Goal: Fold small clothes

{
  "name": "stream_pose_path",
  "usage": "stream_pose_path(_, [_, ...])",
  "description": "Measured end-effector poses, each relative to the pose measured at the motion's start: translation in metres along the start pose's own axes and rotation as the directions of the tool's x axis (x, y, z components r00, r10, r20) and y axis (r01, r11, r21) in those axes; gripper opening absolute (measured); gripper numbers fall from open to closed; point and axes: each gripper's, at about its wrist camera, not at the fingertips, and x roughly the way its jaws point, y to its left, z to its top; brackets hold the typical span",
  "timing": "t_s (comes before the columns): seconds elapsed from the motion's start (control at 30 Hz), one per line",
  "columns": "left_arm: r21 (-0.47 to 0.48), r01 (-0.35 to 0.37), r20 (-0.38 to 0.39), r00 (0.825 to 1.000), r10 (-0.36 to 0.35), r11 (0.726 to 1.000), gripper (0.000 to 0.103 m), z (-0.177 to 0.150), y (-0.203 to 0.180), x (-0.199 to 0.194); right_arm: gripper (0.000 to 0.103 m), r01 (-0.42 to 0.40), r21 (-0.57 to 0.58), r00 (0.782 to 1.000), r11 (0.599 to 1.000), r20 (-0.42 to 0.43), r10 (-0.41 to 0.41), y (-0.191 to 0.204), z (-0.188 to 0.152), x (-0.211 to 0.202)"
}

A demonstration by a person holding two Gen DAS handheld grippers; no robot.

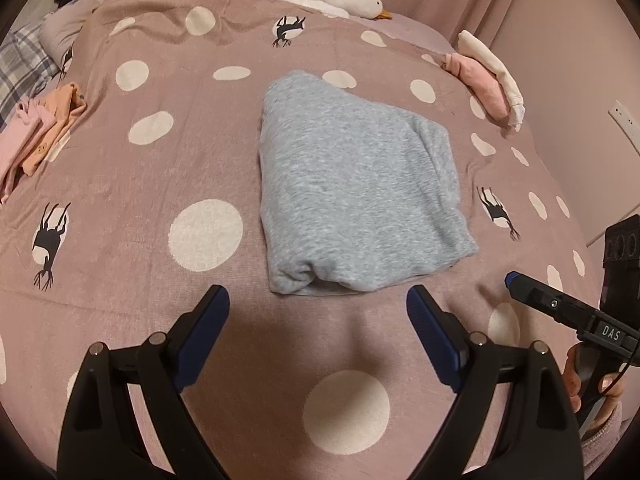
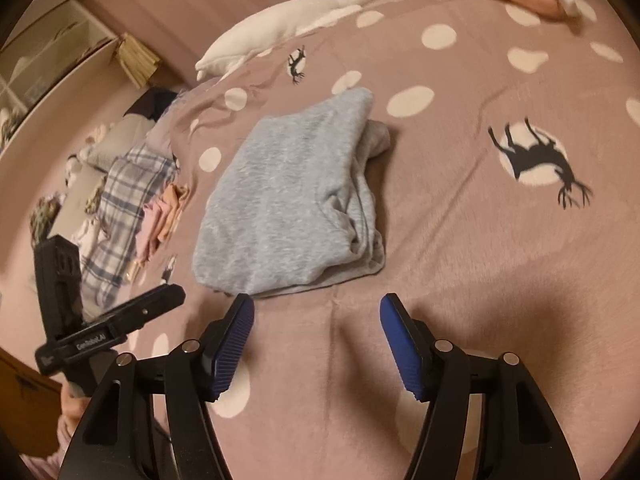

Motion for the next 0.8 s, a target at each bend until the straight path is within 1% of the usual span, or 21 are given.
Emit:
stream_pose_path(0.17, [0.016,-0.012,0.022,1.0,0.011,1.0,0.091,-0.002,-0.007,-0.008,0.067,0.033,-0.049,0.999,0.998,0.021,-0.032,0.012,-0.001,-0.007])
stream_pose_path(0.23, [0.02,-0.02,0.034,0.999,0.019,1.0,0.091,-0.002,-0.008,-0.012,0.071,0.062,-0.076,0.998,0.995,0.032,-0.06,0.019,-0.001,-0.01])
stream_pose_path(0.4, [0.024,-0.046,0.062,0.997,0.044,0.999,0.092,-0.001,-0.013,-0.023,0.075,0.116,-0.135,0.992,0.984,0.067,-0.108,0.034,0.0,-0.017])
stream_pose_path(0.43, [0.023,-0.05,0.065,0.997,0.048,0.999,0.093,-0.001,-0.013,-0.025,0.077,0.124,-0.142,0.991,0.982,0.076,-0.114,0.038,0.0,-0.019])
stream_pose_path(0.47, [0.023,-0.054,0.069,0.996,0.052,0.998,0.098,-0.001,-0.013,-0.027,0.079,0.13,-0.147,0.989,0.981,0.083,-0.119,0.04,0.0,-0.02])
stream_pose_path(0.5, [0.023,-0.062,0.08,0.995,0.06,0.998,0.102,0.0,-0.014,-0.029,0.085,0.143,-0.151,0.987,0.978,0.092,-0.13,0.043,0.001,-0.022])
stream_pose_path(0.53, [0.024,-0.07,0.092,0.993,0.067,0.997,0.102,0.0,-0.014,-0.032,0.093,0.151,-0.153,0.986,0.977,0.098,-0.137,0.044,0.002,-0.023])
stream_pose_path(0.6, [0.029,-0.087,0.104,0.991,0.083,0.996,0.102,0.001,-0.015,-0.035,0.101,0.169,-0.154,0.982,0.973,0.115,-0.153,0.047,0.003,-0.026])
stream_pose_path(0.8, [0.004,-0.122,0.113,0.986,0.12,0.993,0.103,0.005,-0.015,-0.045,0.102,0.222,-0.172,0.963,0.96,0.19,-0.189,0.059,0.005,-0.04])
